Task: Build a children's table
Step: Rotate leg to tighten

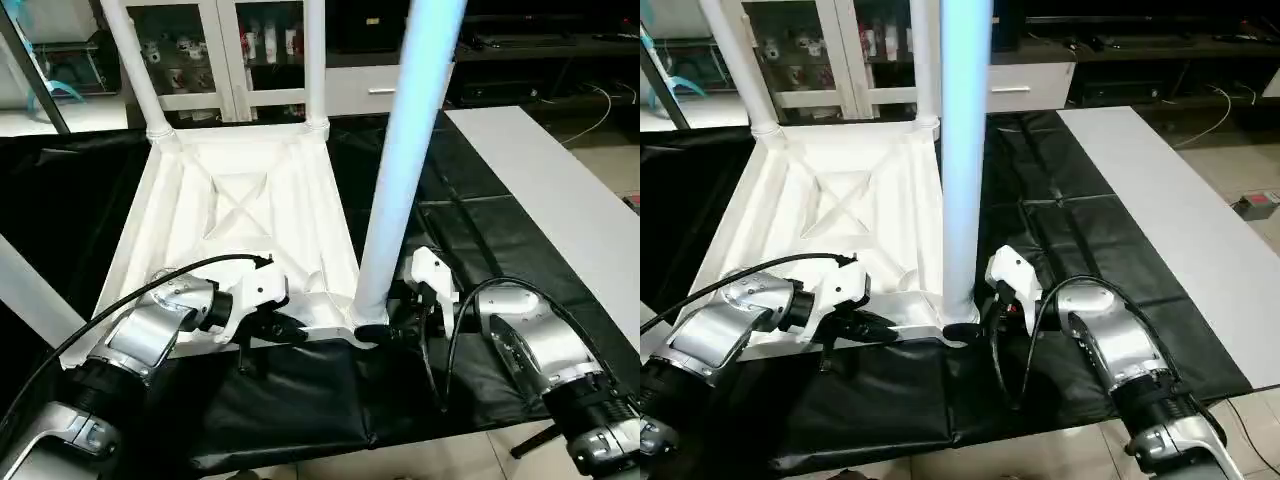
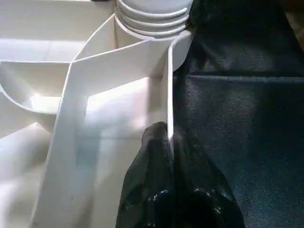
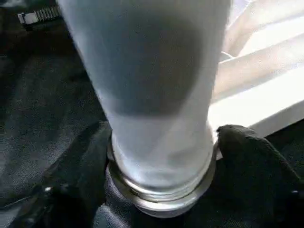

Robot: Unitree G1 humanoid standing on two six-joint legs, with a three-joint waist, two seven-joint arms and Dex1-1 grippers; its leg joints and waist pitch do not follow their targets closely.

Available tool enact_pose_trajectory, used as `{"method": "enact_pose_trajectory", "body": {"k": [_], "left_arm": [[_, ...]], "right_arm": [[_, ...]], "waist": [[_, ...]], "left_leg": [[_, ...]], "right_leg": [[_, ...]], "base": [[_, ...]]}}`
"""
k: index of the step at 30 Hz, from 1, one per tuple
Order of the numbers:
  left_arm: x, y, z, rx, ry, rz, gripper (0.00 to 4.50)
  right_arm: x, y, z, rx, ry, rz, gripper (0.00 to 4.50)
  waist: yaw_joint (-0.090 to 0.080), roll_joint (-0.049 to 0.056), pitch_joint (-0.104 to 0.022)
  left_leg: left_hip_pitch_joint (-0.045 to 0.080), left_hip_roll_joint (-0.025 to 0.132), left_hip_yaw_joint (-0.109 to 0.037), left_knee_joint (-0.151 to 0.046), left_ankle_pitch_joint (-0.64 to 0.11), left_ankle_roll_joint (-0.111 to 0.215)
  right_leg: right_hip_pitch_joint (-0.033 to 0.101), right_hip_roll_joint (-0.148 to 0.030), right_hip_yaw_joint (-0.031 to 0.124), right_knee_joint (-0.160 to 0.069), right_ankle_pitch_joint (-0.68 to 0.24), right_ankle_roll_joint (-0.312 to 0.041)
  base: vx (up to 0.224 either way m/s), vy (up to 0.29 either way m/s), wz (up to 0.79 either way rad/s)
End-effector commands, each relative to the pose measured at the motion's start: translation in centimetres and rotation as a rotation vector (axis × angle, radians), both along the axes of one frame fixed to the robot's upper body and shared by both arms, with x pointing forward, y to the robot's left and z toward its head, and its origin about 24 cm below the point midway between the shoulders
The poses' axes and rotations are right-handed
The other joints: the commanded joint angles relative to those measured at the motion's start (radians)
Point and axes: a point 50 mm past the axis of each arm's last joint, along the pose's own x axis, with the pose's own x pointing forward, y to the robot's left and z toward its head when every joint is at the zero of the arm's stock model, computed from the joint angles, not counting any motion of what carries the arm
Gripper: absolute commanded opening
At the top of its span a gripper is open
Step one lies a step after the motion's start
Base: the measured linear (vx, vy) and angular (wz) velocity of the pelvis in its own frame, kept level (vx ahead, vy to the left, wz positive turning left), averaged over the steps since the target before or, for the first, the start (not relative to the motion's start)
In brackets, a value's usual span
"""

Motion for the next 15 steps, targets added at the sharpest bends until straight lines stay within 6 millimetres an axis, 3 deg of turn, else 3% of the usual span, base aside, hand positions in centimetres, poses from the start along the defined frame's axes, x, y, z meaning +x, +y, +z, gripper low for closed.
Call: {"method": "enact_pose_trajectory", "body": {"k": [1, 10, 12, 13, 15], "left_arm": [[0.02, -0.54, 0.37, -0.005, -0.016, -0.009, 0.0], [0.13, -0.46, 0.31, -0.007, -0.02, -0.003, 0.0], [0.17, -0.39, 0.25, -0.006, -0.019, -0.001, 0.0], [0.24, -0.41, 0.25, -0.006, -0.015, 0.002, 0.0], [0.42, -0.59, 0.25, -0.008, -0.014, 0.01, 0.0]], "right_arm": [[-0.1, 0.61, 0.14, 0.009, 0.002, 0.05, 3.12], [-0.07, 0.62, 0.09, 0.019, 0.004, 0.049, 2.74], [-0.08, 0.59, 0.04, 0.021, 0.007, 0.048, 2.72], [-0.03, 0.54, 0.01, 0.024, 0.008, 0.033, 2.72], [0.13, 0.56, -0.02, 0.034, -0.002, -0.001, 2.72]], "waist": [[0.002, -0.008, -0.059], [0.001, -0.008, -0.061], [0.001, -0.006, -0.061], [0.002, 0.001, -0.061], [0.0, -0.003, -0.061]], "left_leg": [[0.021, 0.045, -0.021, -0.08, -0.277, 0.03], [0.021, 0.044, -0.02, -0.078, -0.259, 0.037], [0.021, 0.044, -0.02, -0.079, -0.263, 0.035], [0.021, 0.044, -0.021, -0.079, -0.263, 0.032], [0.02, 0.044, -0.021, -0.079, -0.265, 0.031]], "right_leg": [[0.041, -0.047, 0.034, -0.075, -0.273, -0.224], [0.041, -0.046, 0.033, -0.074, -0.256, -0.226], [0.041, -0.046, 0.033, -0.075, -0.266, -0.223], [0.041, -0.046, 0.034, -0.074, -0.264, -0.223], [0.041, -0.045, 0.033, -0.075, -0.256, -0.225]], "base": [[0.0, 0.0, 0.0], [0.0, 0.0, 0.0], [0.0, 0.0, 0.0], [0.0, 0.0, 0.0], [0.0, 0.0, 0.0]]}}
